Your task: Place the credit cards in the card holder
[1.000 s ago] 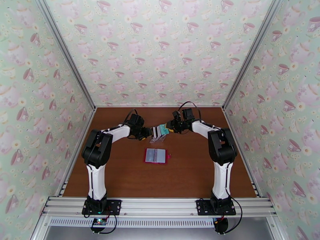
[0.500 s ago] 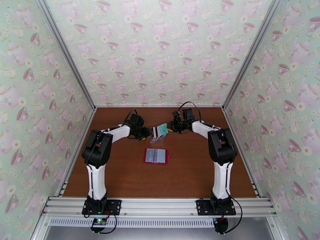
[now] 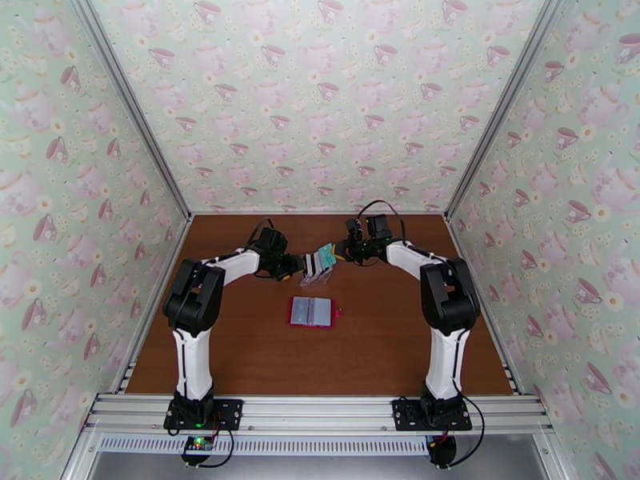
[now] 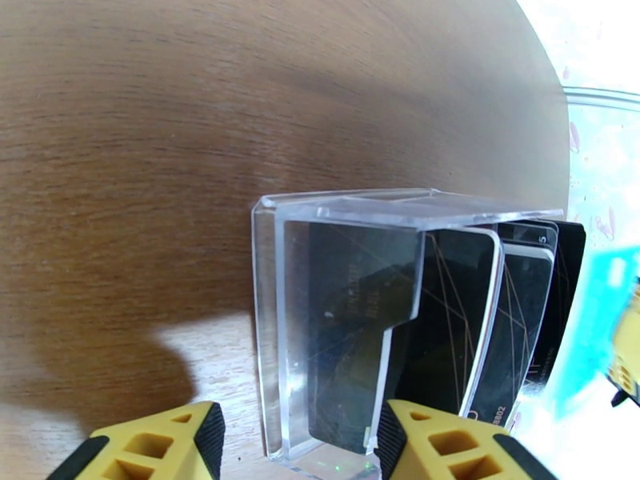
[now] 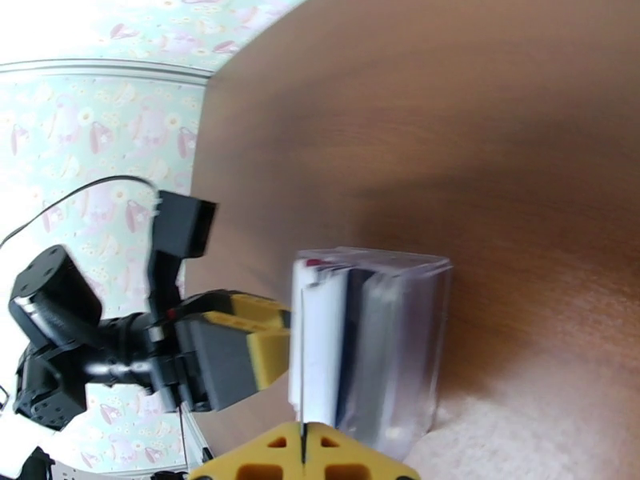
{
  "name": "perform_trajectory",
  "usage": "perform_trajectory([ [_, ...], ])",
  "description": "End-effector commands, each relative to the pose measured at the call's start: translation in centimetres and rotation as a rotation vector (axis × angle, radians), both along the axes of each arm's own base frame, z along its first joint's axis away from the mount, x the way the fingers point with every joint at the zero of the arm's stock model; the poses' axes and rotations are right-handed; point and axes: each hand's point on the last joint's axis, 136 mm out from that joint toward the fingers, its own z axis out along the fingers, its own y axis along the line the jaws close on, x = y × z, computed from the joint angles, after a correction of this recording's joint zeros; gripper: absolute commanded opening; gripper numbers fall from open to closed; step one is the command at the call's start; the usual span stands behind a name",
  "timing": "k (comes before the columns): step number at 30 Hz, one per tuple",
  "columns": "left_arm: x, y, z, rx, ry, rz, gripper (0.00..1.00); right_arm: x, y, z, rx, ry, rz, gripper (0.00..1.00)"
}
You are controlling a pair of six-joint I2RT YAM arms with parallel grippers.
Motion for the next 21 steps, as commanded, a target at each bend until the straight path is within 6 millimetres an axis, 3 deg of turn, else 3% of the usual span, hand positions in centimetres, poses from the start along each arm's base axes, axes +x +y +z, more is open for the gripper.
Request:
perform_trajectory([
  [1, 0.5, 0.7, 1.7, -0.003, -0.023, 0.014, 0.57, -1.0, 0.1, 3.3, 0.003, -0.042, -0.005, 0.0],
  [10, -1.4, 2.2, 6.2, 0.008, -0.111, 0.021, 0.57, -4.4, 0.1, 6.2, -0.083, -0.073, -0.026, 0.0],
  [21, -7.8, 3.5, 7.1, 0.037, -0.142, -0.027, 0.57, -10.3, 0.3, 7.8, -0.035, -0.111, -0.102, 0.0],
])
